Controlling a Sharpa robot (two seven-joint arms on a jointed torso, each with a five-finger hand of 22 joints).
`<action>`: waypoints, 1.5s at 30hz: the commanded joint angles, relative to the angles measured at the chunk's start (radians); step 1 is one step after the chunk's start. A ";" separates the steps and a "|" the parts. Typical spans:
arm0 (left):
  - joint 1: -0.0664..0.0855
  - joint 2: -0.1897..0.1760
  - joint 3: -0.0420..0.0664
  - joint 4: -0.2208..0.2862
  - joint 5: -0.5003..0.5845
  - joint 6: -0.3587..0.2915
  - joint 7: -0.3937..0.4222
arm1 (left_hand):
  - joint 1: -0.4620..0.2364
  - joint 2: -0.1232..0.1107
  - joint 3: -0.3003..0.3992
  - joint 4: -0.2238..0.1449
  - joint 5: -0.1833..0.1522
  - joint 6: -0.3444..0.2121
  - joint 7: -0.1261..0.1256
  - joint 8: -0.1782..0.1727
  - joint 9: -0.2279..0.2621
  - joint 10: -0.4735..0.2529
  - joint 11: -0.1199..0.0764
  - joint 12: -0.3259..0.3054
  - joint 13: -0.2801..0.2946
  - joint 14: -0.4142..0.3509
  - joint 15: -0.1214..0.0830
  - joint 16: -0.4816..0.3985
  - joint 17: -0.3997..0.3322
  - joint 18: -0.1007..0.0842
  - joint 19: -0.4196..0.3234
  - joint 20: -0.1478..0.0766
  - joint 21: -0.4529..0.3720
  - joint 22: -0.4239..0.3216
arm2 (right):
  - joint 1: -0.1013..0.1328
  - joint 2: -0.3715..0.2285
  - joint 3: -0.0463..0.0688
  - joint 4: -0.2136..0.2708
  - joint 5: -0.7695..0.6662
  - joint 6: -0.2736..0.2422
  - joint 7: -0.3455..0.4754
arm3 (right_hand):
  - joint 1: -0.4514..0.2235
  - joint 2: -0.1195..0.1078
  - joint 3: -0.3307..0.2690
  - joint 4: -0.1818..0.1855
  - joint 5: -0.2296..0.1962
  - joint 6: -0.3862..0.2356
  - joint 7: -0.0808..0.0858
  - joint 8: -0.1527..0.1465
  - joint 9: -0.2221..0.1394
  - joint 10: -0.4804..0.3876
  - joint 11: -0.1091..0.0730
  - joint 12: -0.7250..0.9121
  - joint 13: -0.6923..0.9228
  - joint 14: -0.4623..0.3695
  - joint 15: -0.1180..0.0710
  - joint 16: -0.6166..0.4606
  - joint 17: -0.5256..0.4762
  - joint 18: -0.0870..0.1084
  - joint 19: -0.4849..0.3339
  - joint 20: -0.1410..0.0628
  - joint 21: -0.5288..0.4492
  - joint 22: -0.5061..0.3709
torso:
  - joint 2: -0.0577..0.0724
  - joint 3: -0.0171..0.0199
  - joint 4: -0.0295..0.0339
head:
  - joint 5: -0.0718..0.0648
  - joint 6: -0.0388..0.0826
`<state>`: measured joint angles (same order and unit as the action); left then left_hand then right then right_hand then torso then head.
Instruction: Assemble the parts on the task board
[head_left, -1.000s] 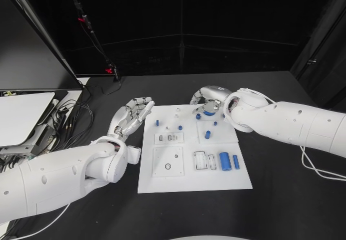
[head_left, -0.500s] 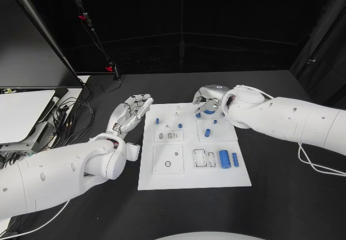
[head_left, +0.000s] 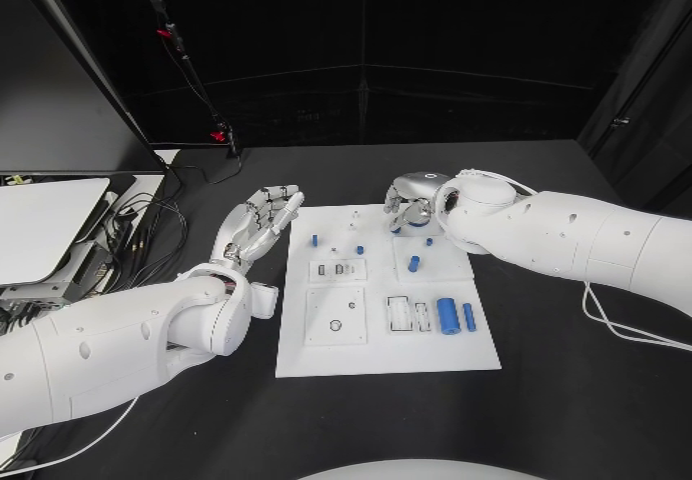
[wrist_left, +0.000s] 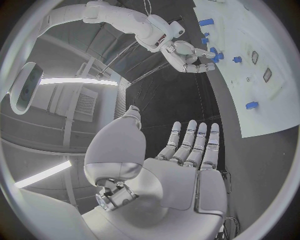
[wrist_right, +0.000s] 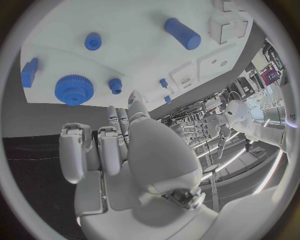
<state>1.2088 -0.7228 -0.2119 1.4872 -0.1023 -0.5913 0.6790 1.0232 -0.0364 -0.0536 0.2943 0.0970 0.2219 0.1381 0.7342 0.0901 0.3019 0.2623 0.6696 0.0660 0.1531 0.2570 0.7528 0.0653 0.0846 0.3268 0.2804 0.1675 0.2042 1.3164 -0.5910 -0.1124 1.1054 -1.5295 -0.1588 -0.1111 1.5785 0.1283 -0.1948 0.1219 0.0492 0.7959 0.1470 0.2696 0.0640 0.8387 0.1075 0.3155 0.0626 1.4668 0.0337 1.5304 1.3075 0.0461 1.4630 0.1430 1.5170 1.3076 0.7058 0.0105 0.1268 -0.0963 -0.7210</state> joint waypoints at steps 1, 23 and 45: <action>0.002 0.001 0.001 0.000 -0.007 0.012 0.301 | 0.000 0.008 0.006 0.001 0.006 0.006 0.160 0.002 -0.002 0.004 0.003 0.002 -0.002 0.006 0.001 0.006 -0.001 0.010 -0.002 0.002 0.003 0.000 | -0.001 0.008 0.001 -0.011 -0.023 0.031 -0.018 | 0.010 0.002 0.010 -0.001 -0.002 0.008 0.000 -0.009 0.001 0.007 0.001 -0.008 0.001 0.060 -0.002 -0.004 0.026 -0.008 0.002 -0.003 -0.006 0.106 | -0.002 -0.0014 0.0003 | -0.001 -0.001; 0.001 0.004 0.001 -0.006 -0.007 0.016 0.295 | 0.003 0.017 0.007 0.001 0.009 0.006 0.160 0.001 -0.004 0.002 0.003 0.002 -0.001 0.005 0.002 0.006 -0.001 0.010 -0.005 0.004 0.003 -0.001 | -0.019 0.040 0.001 -0.060 -0.036 0.065 -0.031 | 0.029 0.010 0.027 -0.001 -0.002 0.026 -0.010 -0.039 0.001 0.049 0.006 -0.025 0.000 0.061 0.004 -0.005 0.027 -0.008 0.001 0.002 -0.007 0.105 | -0.008 -0.0046 0.0014 | -0.003 -0.012; 0.001 0.006 0.001 -0.010 -0.007 0.020 0.289 | 0.005 0.021 0.008 0.000 0.012 0.006 0.160 0.001 -0.006 0.002 0.003 0.002 -0.001 0.004 0.002 0.006 -0.001 0.010 -0.007 0.004 0.003 -0.002 | -0.035 0.061 0.001 -0.093 -0.036 0.085 -0.034 | 0.042 0.017 0.039 0.005 -0.002 0.048 -0.014 -0.058 0.001 0.090 0.007 -0.047 -0.001 0.062 0.005 -0.005 0.027 -0.008 0.001 0.004 -0.008 0.105 | -0.011 -0.0067 0.0019 | -0.005 -0.019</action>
<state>1.2082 -0.7182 -0.2122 1.4766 -0.1027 -0.5815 0.6790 1.0286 -0.0234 -0.0536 0.2943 0.1058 0.2219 0.1380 0.7341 0.0850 0.3019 0.2622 0.6695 0.0661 0.1531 0.2569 0.7528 0.0656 0.0846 0.3232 0.2840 0.1675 0.2040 1.2821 -0.5316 -0.1113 1.0146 -1.5586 -0.0875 -0.1420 1.6109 0.1452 -0.1608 0.1270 0.0492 0.8359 0.1332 0.2167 0.0646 0.9222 0.1161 0.2736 0.0629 1.4668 0.0338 1.5304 1.3073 0.0462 1.4630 0.1430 1.5132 1.3074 0.6952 0.0039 0.1285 -0.1013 -0.7390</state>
